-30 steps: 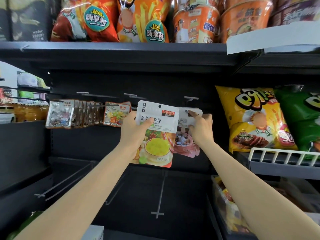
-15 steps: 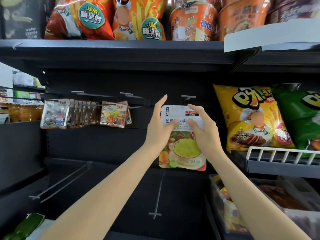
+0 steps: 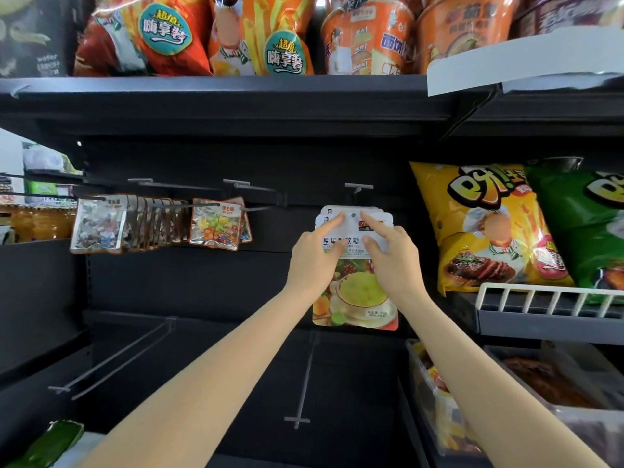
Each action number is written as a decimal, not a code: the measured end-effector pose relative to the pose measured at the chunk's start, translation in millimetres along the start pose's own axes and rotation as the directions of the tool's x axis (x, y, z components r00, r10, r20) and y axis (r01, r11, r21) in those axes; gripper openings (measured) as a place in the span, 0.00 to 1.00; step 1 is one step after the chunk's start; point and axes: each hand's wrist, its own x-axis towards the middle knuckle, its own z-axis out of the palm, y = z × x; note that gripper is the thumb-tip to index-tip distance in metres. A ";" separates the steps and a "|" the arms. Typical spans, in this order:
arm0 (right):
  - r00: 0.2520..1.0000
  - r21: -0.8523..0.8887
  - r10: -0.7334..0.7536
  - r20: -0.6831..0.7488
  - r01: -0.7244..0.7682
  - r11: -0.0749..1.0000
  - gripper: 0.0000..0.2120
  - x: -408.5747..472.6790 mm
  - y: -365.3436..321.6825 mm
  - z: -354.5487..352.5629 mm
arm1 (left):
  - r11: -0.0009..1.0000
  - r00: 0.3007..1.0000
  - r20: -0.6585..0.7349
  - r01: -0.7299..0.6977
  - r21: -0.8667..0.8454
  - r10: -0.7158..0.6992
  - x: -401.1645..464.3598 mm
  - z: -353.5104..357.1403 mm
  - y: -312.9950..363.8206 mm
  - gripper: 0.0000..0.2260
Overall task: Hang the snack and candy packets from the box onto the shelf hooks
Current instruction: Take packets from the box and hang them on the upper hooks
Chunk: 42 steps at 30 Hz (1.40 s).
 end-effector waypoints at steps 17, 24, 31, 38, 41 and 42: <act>0.989 -0.459 -0.129 -0.078 0.079 0.885 0.23 2.7 13.7 26.1 | 0.832 0.998 0.020 -0.062 0.551 0.061 17.4 15.7 -15.9 0.27; 0.978 -0.215 -0.181 0.102 0.199 0.956 0.14 -13.8 -19.4 53.0 | 0.775 0.974 -0.029 -0.160 0.612 0.224 4.8 -40.7 -29.1 0.14; 0.915 0.073 -0.316 0.252 0.308 0.949 0.11 -58.8 -93.7 147.1 | 0.853 0.990 -0.138 0.051 0.520 0.025 -59.2 -161.7 -88.8 0.07; 0.766 0.231 -0.363 0.531 0.281 0.931 0.11 -165.6 -200.6 327.6 | 0.799 0.893 -0.323 0.433 0.418 -0.314 -167.0 -332.2 -215.5 0.06; 0.672 0.278 -0.347 0.655 0.212 0.937 0.11 -227.5 -252.7 415.0 | 0.695 0.817 -0.367 0.574 0.433 -0.445 -220.7 -413.9 -276.8 0.06; 0.623 0.286 -0.346 0.702 0.199 0.937 0.11 -249.6 -269.2 444.5 | 0.655 0.789 -0.380 0.614 0.440 -0.483 -238.7 -440.4 -295.8 0.06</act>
